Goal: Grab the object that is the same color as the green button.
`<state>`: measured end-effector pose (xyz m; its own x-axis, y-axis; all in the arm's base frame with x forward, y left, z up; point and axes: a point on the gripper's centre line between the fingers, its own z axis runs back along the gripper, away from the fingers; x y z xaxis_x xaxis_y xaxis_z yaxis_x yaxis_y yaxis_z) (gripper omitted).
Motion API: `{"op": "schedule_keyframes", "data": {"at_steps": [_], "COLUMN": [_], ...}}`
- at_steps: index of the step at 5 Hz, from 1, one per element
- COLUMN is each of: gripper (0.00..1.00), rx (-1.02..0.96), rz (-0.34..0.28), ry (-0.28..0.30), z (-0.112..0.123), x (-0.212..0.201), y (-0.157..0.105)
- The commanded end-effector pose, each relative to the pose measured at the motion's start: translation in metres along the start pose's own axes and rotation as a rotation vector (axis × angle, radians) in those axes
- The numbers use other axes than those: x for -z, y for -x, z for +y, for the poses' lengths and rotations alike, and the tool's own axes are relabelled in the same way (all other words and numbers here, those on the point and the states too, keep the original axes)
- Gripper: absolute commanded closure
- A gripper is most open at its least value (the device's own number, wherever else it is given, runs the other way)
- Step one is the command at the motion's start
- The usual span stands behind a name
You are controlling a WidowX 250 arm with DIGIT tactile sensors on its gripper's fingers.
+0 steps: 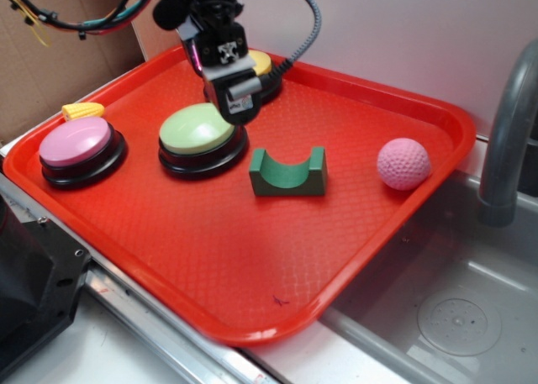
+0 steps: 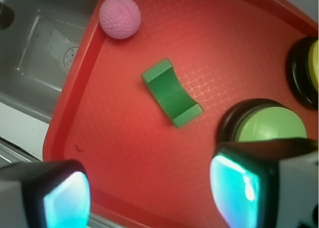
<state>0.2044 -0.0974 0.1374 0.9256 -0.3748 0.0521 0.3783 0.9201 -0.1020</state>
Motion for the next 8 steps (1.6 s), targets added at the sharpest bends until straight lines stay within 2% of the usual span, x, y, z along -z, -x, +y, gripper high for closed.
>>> {"op": "schedule_keyframes", "data": {"at_steps": [1,2,3,4,5,7,8], "gripper": [0.0,0.0,0.0,0.99,1.0,1.0,1.0], "rx": [0.208,0.244,0.259,0.269,0.279,0.239,0.18], "rz": [-0.016,-0.008,-0.043,-0.045,-0.039,-0.031,0.012], "ry": [-0.03,-0.043,-0.004,-0.013,-0.017,-0.03,-0.063], "z": [0.023,0.029,0.032,0.03,0.028,0.016,0.005], "x": [0.086,0.109,0.126,0.128,0.123,0.069,0.041], "y": [-0.036,-0.037,-0.029,-0.024,-0.023,-0.01,-0.003]}}
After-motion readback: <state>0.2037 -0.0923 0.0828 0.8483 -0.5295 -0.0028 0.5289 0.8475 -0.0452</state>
